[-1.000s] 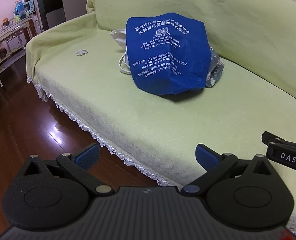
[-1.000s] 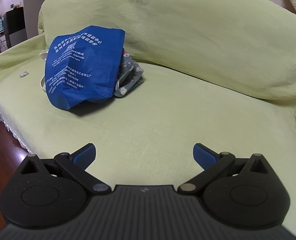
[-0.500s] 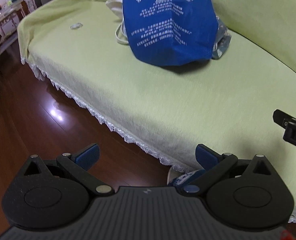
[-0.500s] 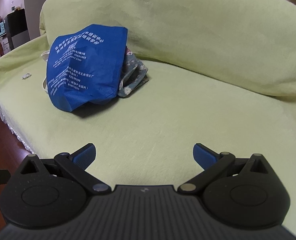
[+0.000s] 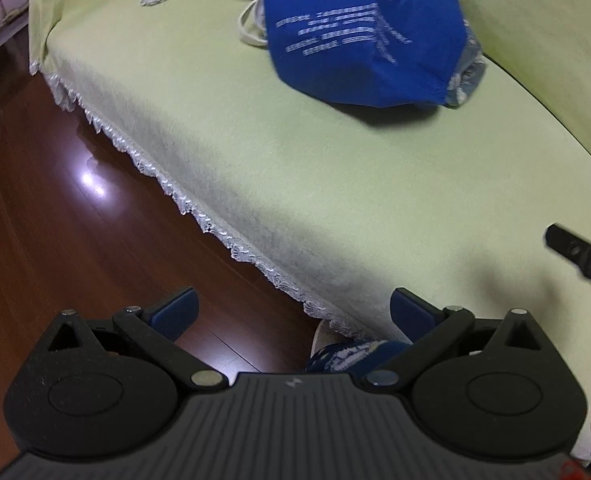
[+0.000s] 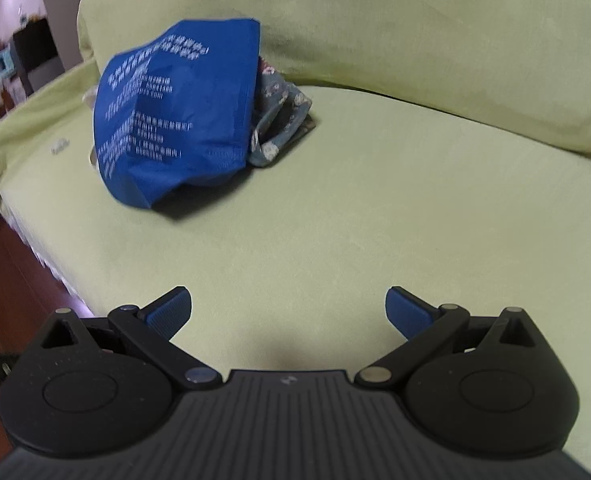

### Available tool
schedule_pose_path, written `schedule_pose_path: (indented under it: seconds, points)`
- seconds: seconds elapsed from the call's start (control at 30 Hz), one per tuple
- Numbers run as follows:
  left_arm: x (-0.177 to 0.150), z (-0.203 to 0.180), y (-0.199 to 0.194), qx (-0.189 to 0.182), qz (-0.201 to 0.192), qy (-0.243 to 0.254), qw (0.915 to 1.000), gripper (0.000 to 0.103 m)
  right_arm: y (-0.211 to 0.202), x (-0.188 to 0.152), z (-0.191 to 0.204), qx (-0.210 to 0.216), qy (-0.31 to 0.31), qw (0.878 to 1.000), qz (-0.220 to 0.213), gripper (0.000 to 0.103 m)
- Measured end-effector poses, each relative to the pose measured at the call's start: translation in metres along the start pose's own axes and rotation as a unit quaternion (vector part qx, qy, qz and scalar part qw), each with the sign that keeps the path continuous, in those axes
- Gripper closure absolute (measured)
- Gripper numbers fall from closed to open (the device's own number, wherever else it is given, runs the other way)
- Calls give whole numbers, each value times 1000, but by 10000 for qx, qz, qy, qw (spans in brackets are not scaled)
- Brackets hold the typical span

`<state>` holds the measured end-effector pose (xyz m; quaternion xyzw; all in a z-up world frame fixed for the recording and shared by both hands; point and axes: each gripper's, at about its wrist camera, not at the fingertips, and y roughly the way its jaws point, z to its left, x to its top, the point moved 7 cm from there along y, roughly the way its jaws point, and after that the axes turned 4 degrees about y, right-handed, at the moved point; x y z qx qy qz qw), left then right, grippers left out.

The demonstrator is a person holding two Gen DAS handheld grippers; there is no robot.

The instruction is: Fold shopping bag

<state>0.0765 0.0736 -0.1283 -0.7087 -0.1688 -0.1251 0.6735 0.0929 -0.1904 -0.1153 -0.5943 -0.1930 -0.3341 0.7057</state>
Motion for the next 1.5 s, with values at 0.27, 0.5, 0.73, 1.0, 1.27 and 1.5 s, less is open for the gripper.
schedule_pose_path:
  seconds: [0.27, 0.5, 0.73, 1.0, 1.27, 1.5]
  points:
    - [13, 18, 26, -72, -239, -83, 9997, 1, 49, -5, -1, 323, 382, 9975, 491, 0]
    - [54, 7, 59, 413, -855, 658, 9933, 1, 92, 12, 16, 1308, 1125, 9815, 833, 1]
    - [95, -23, 93, 1121, -1643, 1814, 9631, 1, 153, 45, 22, 2125, 2493, 9415, 796, 6]
    - [121, -69, 124, 1329, -2260, 2730, 9256, 1, 214, 66, 33, 2588, 3668, 8899, 807, 7]
    - [147, -79, 150, 1704, -2727, 3032, 8970, 1, 234, 74, 55, 3128, 4046, 8513, 1170, 43]
    - [147, -66, 149, 1828, -2798, 2927, 8959, 61, 205, 86, 57, 3279, 3709, 8661, 688, 98]
